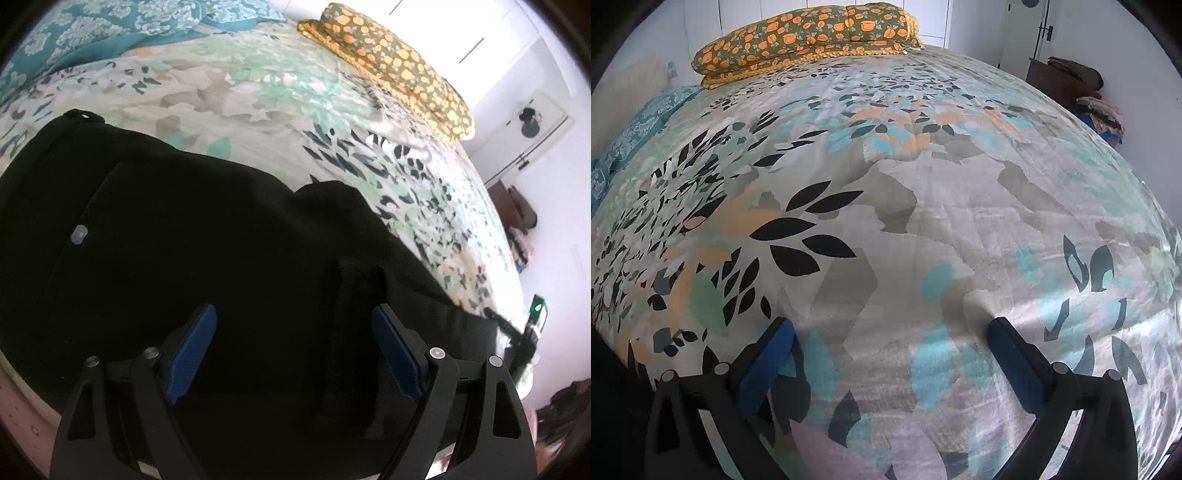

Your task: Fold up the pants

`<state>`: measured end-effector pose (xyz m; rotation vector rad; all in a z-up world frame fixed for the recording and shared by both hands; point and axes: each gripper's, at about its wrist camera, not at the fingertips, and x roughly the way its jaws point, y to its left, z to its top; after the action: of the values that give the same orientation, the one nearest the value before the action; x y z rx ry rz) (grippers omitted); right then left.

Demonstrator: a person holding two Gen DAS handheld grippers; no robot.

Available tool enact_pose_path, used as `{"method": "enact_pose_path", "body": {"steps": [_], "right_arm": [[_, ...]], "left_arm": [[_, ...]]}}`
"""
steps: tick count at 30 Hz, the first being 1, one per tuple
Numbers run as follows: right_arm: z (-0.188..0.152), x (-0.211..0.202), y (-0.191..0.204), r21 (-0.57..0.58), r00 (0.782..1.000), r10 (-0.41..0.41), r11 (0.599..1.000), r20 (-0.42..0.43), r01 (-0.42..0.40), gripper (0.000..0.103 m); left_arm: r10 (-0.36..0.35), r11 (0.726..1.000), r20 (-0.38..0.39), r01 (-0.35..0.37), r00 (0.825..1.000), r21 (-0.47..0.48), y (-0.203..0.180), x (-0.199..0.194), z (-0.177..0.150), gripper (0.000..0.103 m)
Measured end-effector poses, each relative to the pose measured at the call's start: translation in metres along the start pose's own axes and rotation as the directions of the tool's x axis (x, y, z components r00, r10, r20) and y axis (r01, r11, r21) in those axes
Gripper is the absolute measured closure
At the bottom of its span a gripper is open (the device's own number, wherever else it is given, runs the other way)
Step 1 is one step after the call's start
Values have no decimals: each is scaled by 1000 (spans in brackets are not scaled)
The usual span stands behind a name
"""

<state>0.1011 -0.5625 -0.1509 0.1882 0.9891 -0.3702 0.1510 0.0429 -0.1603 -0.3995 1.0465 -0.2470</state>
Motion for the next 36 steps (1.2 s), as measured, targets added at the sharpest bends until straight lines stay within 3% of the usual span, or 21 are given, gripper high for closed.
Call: {"method": "enact_pose_path", "body": {"steps": [9, 14, 20, 23, 27, 30, 36], "right_arm": [[0, 0, 1, 0, 1000, -1, 1000, 0, 1, 0], [0, 0, 1, -1, 1000, -1, 1000, 0, 1, 0], [0, 0, 1, -1, 1000, -1, 1000, 1, 1, 0], [0, 0, 1, -1, 1000, -1, 1000, 0, 1, 0], [0, 0, 1, -1, 1000, -1, 1000, 1, 1, 0], [0, 0, 1, 0, 1000, -1, 1000, 1, 1, 0], [0, 0, 1, -1, 1000, -1, 1000, 2, 1, 0]], "left_arm": [[-75, 996, -29, 74, 997, -44, -1, -2, 6, 16], [-145, 984, -6, 144, 989, -106, 0, -18, 2, 16], [-167, 984, -31, 164, 986, -67, -13, -21, -1, 16], [-145, 989, -33, 144, 989, -13, -20, -24, -2, 16], [-114, 993, -32, 114, 993, -8, -21, -27, -1, 16], [-45, 999, -17, 46, 999, 12, -19, -36, -4, 16], [17, 1000, -61, -16, 998, 26, -20, -33, -20, 16]]}}
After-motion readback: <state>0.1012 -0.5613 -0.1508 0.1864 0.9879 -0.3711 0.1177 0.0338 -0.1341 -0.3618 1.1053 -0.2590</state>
